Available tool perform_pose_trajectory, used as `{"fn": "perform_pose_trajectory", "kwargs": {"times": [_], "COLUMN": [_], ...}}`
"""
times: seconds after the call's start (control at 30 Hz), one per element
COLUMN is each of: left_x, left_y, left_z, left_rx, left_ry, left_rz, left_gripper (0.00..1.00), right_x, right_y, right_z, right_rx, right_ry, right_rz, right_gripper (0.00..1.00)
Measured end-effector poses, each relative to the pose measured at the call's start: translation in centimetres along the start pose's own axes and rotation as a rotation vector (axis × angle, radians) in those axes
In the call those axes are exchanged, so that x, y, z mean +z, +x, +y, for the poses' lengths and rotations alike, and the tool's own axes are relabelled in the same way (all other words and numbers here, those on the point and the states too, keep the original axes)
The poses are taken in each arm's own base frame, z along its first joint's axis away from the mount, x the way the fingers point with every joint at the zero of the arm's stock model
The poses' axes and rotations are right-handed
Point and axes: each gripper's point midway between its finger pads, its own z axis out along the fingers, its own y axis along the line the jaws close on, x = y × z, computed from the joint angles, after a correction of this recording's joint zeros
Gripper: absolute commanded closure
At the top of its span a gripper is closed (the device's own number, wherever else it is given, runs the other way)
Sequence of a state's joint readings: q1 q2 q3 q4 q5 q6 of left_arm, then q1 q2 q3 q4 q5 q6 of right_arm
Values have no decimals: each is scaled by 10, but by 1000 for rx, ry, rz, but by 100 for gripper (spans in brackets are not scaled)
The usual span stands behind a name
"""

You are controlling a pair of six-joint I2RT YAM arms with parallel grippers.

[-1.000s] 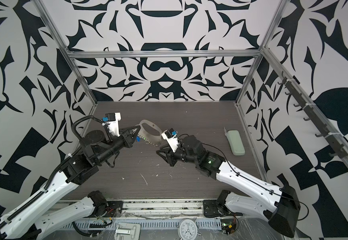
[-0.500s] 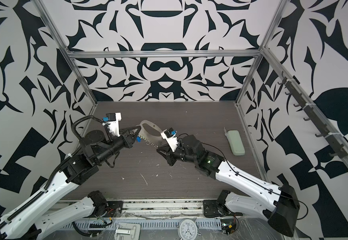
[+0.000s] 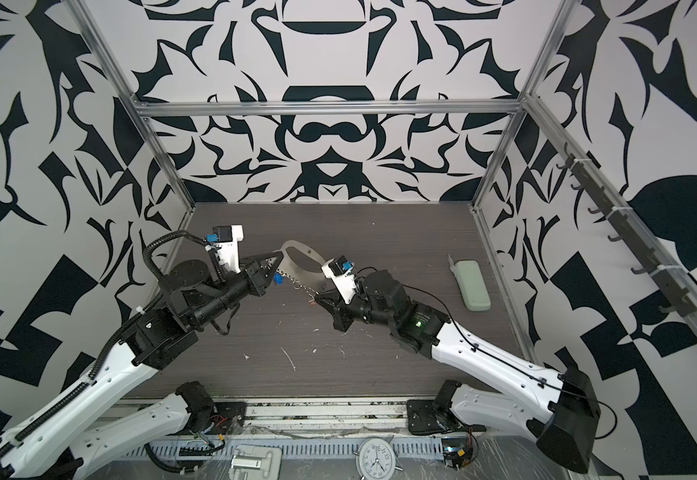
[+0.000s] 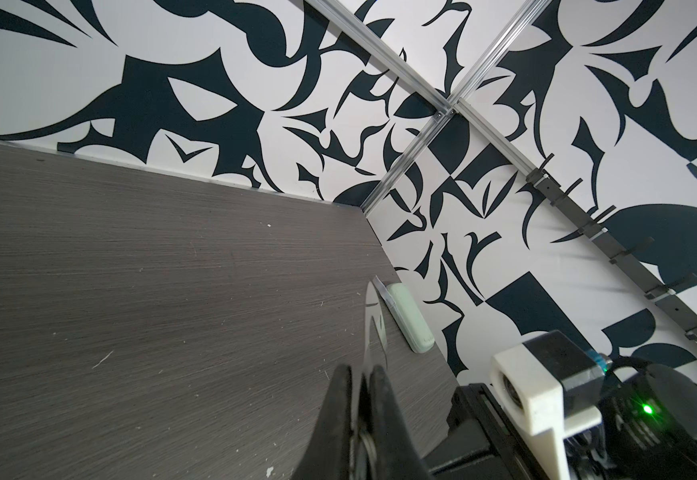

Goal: Remove the keys from the keyring

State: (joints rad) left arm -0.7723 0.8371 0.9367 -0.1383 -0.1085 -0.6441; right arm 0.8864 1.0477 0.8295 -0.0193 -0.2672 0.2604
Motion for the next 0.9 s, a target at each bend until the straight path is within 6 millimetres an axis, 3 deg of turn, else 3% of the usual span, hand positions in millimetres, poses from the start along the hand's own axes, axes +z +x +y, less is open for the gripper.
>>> {"fn": "perform_pose_trajectory", "kwargs": {"times": [0.1,0.33,0.5,0.67,0.9], "left_x": [0,-6,-12,-19,-32], "left_y": [0,-4,-6,0,8], "left_z": [0,0,6,16,15], "left_rx": [0,5,4,20,84], "left_ry": [0,-6,-27,-63,-39], "left_rz": [-1,-18,-37,-30,-12], "left_gripper": [100,73,61,47,45], "right_x": [-2,-22,-37,-43,-44], "right_y": [1,-11,-24,-23,-14], "right_z": [0,7,12,12,18], "right_rx": [-3,-49,-86,-117,-169], "right_ry": [3,14,29,41,6], "right_rz": [5,19,18,36,79], "right_gripper": [100,100,100,100,100]}}
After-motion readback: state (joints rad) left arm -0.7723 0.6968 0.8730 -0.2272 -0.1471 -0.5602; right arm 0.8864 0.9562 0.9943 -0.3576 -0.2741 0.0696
